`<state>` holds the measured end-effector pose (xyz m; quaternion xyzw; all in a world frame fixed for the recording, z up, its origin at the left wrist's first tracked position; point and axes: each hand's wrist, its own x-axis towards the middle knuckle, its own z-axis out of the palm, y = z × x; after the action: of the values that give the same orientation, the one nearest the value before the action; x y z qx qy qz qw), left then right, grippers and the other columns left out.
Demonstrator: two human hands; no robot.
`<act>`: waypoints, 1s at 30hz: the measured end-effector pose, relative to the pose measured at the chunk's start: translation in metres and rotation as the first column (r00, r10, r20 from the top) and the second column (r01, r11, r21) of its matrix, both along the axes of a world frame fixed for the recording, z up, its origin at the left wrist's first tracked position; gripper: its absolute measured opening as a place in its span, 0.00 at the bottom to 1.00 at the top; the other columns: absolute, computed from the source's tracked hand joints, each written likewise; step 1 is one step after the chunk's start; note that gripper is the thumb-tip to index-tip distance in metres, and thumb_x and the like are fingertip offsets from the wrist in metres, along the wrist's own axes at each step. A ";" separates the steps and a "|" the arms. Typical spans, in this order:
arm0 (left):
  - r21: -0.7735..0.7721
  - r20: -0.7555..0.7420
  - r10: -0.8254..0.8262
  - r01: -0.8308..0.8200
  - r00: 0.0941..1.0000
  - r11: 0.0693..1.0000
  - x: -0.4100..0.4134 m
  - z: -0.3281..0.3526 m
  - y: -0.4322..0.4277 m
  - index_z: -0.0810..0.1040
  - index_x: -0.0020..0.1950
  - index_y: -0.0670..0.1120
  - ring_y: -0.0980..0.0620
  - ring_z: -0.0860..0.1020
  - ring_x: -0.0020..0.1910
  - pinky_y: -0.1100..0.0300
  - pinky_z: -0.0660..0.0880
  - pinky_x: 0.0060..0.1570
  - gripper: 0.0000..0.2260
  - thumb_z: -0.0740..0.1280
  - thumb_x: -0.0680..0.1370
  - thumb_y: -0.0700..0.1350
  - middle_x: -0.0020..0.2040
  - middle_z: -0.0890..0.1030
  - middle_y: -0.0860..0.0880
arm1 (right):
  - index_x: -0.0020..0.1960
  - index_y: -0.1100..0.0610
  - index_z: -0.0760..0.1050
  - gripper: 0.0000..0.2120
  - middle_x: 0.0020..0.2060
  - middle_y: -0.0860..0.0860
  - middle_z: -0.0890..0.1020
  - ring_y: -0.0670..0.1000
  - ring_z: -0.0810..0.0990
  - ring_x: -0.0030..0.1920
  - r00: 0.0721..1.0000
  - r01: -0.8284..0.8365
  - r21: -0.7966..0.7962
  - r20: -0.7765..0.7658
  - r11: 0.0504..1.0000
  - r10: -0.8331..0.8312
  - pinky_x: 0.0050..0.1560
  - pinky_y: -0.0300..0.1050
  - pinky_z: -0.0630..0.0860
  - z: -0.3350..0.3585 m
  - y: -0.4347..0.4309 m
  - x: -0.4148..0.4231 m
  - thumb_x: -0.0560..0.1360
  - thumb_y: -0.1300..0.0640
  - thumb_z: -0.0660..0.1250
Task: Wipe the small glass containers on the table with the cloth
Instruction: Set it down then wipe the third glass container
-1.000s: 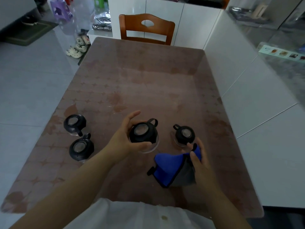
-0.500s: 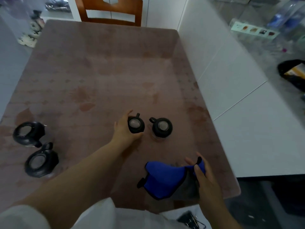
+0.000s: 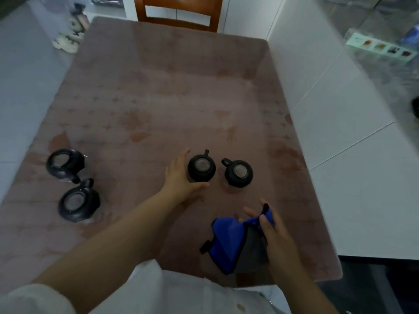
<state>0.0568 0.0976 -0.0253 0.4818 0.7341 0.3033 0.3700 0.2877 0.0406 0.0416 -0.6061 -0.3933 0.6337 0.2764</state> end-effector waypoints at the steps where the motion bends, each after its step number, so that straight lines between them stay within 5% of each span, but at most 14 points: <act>1: -0.002 0.012 0.012 -0.012 1.000 1.000 -0.005 0.001 -0.007 0.54 0.75 0.52 0.44 0.58 0.75 0.39 0.57 0.72 0.46 0.78 0.65 0.50 0.75 0.59 0.46 | 0.70 0.45 0.62 0.19 0.53 0.43 0.82 0.44 0.82 0.51 1.000 -0.028 0.011 -0.008 1.000 0.028 0.53 0.44 0.77 0.000 0.001 -0.005 0.79 0.52 0.55; 6: 0.070 -0.003 0.092 -0.091 0.996 0.993 -0.033 0.010 -0.062 0.61 0.73 0.47 0.48 0.66 0.70 0.57 0.64 0.67 0.36 0.76 0.70 0.43 0.71 0.68 0.46 | 0.65 0.41 0.64 0.16 0.55 0.43 0.81 0.46 0.82 0.51 0.979 -0.197 0.057 -0.036 0.979 0.199 0.58 0.50 0.76 0.003 0.011 -0.043 0.78 0.51 0.57; 10: 0.223 -0.159 0.261 -0.223 0.952 0.949 -0.068 0.016 -0.104 0.69 0.68 0.42 0.45 0.72 0.65 0.52 0.68 0.66 0.28 0.75 0.70 0.38 0.65 0.75 0.43 | 0.65 0.43 0.66 0.15 0.54 0.43 0.81 0.42 0.82 0.51 0.890 -0.440 0.131 -0.071 0.889 0.451 0.58 0.44 0.76 0.014 0.014 -0.099 0.79 0.54 0.56; 14: 0.186 -0.288 0.544 -0.511 0.788 0.839 -0.110 0.013 -0.134 0.66 0.70 0.42 0.39 0.71 0.66 0.42 0.68 0.65 0.34 0.77 0.68 0.43 0.67 0.73 0.41 | 0.65 0.46 0.66 0.15 0.52 0.44 0.82 0.41 0.82 0.49 0.803 -0.560 0.169 -0.133 0.811 0.581 0.47 0.34 0.78 0.019 0.008 -0.140 0.80 0.57 0.55; 19: -0.064 -0.169 0.667 -0.684 0.725 0.727 -0.136 -0.004 -0.150 0.54 0.75 0.44 0.38 0.61 0.72 0.38 0.64 0.67 0.49 0.80 0.63 0.50 0.74 0.61 0.41 | 0.63 0.45 0.68 0.14 0.47 0.44 0.85 0.43 0.83 0.48 0.825 -0.532 0.124 -0.149 0.838 0.546 0.45 0.35 0.79 0.009 0.002 -0.148 0.79 0.56 0.56; 27: 0.009 0.083 0.716 -0.719 0.693 0.695 -0.134 -0.020 -0.161 0.51 0.73 0.55 0.40 0.68 0.68 0.37 0.63 0.68 0.53 0.82 0.58 0.49 0.69 0.70 0.43 | 0.57 0.44 0.72 0.12 0.47 0.47 0.86 0.51 0.83 0.51 0.918 -0.368 0.031 -0.145 0.929 0.369 0.53 0.48 0.78 0.001 0.000 -0.129 0.78 0.56 0.57; 30: 0.033 0.153 0.695 -0.707 0.702 0.707 -0.131 -0.018 -0.163 0.51 0.74 0.51 0.43 0.70 0.67 0.49 0.67 0.66 0.51 0.81 0.61 0.41 0.68 0.71 0.43 | 0.58 0.47 0.71 0.11 0.47 0.49 0.86 0.52 0.84 0.48 0.934 -0.306 -0.022 -0.201 0.952 0.296 0.44 0.43 0.81 0.001 -0.002 -0.126 0.79 0.56 0.56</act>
<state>-0.0742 -0.0657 -0.0434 0.1617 0.8222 0.4842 0.2518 0.1613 0.0387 0.0422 -0.4808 -0.4357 0.7349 0.1972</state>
